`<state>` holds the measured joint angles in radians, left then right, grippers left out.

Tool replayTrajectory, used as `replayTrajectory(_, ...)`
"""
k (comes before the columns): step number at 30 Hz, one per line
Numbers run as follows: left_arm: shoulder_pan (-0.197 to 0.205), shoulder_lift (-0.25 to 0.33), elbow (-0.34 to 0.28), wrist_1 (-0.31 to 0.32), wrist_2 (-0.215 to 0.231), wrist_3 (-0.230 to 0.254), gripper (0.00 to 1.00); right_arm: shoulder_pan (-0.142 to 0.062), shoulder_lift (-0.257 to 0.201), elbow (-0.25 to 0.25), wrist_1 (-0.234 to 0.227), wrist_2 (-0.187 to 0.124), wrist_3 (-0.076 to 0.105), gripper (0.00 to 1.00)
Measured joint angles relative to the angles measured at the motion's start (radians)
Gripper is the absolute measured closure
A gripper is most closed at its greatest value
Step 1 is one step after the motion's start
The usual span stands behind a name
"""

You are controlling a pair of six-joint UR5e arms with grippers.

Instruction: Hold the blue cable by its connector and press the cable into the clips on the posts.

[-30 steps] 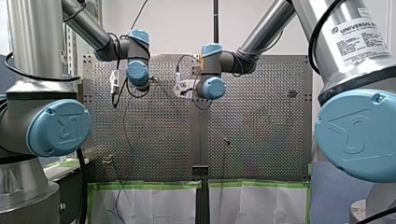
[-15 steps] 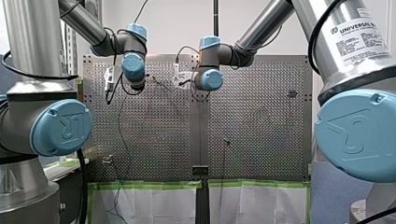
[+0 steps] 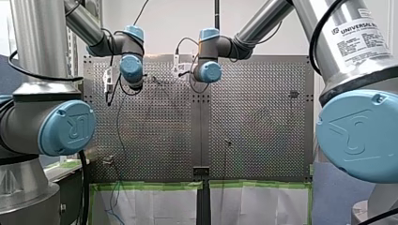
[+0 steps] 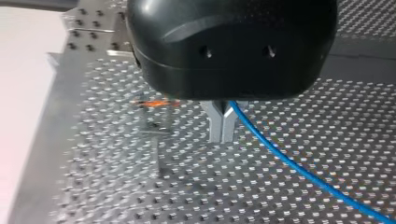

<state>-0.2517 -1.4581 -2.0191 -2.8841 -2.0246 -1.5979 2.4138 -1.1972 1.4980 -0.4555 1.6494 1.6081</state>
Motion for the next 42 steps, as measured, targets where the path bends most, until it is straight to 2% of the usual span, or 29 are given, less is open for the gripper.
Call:
replayTrajectory(8, 0.012, 0.006, 0.035, -0.022, -0.001, -0.003, 1.0, -0.001, 0.039, -0.056, 0.026, -0.001, 0.016, 1.0)
replayTrajectory(15, 0.026, -0.003, 0.037, -0.013, 0.008, -0.005, 1.0, -0.006, 0.05, -0.121, 0.058, -0.008, 0.05, 1.0)
replayTrajectory(18, 0.034, -0.016, 0.045, -0.011, 0.024, -0.01, 1.0, -0.009, 0.052, -0.144, 0.066, -0.016, 0.069, 1.0)
replayTrajectory(21, 0.04, -0.031, 0.059, -0.011, 0.046, -0.023, 1.0, -0.011, 0.054, -0.165, 0.074, -0.019, 0.078, 1.0)
replayTrajectory(25, 0.044, -0.05, 0.094, -0.011, 0.059, -0.043, 1.0, -0.013, 0.063, -0.192, 0.092, -0.02, 0.083, 1.0)
replayTrajectory(31, 0.049, -0.056, 0.135, -0.009, 0.054, -0.059, 1.0, -0.014, 0.091, -0.24, 0.135, -0.02, 0.084, 1.0)
replayTrajectory(36, 0.054, -0.068, 0.142, -0.007, 0.049, -0.061, 1.0, -0.015, 0.111, -0.265, 0.144, -0.02, 0.093, 1.0)
replayTrajectory(42, 0.057, -0.111, 0.15, -0.001, 0.06, -0.057, 1.0, -0.02, 0.134, -0.282, 0.145, -0.02, 0.106, 1.0)
